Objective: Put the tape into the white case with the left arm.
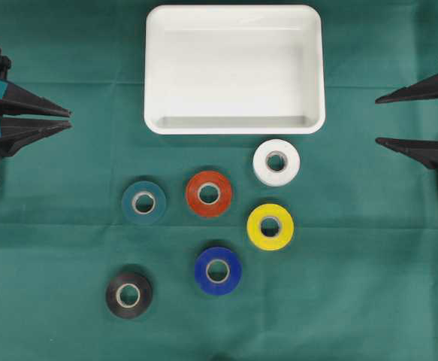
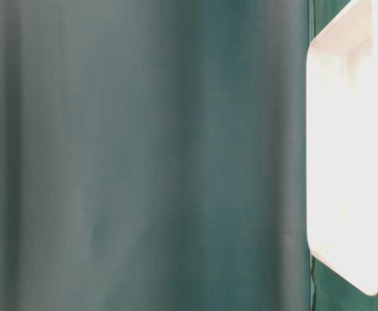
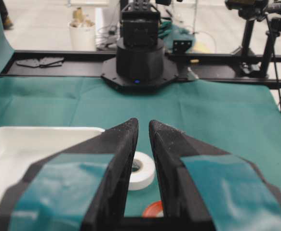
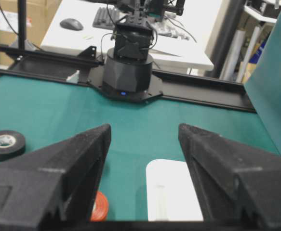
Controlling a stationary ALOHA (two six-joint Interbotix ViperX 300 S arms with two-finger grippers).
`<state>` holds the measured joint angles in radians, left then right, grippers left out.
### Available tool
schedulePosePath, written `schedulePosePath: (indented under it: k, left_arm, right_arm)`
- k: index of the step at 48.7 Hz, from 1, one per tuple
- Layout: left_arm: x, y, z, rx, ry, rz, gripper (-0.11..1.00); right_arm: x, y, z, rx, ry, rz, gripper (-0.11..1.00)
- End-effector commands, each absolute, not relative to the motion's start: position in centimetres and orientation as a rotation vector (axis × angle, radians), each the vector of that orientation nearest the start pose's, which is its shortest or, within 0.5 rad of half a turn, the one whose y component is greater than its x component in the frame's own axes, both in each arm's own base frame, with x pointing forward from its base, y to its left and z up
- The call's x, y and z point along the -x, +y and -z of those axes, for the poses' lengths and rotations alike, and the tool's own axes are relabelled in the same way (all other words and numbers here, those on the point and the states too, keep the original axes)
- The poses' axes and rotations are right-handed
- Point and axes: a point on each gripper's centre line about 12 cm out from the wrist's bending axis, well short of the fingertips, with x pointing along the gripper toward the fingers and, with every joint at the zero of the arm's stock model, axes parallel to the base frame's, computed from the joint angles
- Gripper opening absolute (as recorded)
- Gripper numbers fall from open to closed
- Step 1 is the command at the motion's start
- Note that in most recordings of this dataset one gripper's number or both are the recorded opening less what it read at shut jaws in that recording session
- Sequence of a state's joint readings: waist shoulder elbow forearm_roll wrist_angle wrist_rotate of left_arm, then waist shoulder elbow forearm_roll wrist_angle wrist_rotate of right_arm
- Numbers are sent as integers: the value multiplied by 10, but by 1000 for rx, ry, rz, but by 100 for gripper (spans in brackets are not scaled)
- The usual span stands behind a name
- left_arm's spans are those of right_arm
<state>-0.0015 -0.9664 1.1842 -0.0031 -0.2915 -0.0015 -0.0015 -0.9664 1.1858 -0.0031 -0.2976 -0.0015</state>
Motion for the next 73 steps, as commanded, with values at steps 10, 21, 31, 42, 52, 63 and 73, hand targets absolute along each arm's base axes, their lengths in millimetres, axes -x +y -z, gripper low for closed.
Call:
schedulePosePath:
  k: [10,21,31,42,52,63,73]
  left_arm:
    - [-209,-4,-294,15,-64,17,1]
    - [-211,-6,-297,23,-63,26,1]
    - [-216,-13,-298,22,-47,59,2]
    - [-218,-14,-295,10,2,63,38]
    - [-219,-15,-292,16,51,64,93]
    - [-228,-14,-277,19,159,58,100]
    - [-250,-15,-258,30,320,51,100]
  right_arm:
    - [-201,-1,-294,-4,-78,6,-3]
    - [-201,-1,-290,-4,-69,6,-9]
    - [-200,-1,-287,-4,-63,6,-9]
    - [-200,-1,-285,-4,-44,6,-9]
    - [-200,-1,-283,-3,-35,6,-9]
    - [-197,-1,-269,-5,3,7,-9]
    - [-193,-3,-249,-5,92,17,-9]
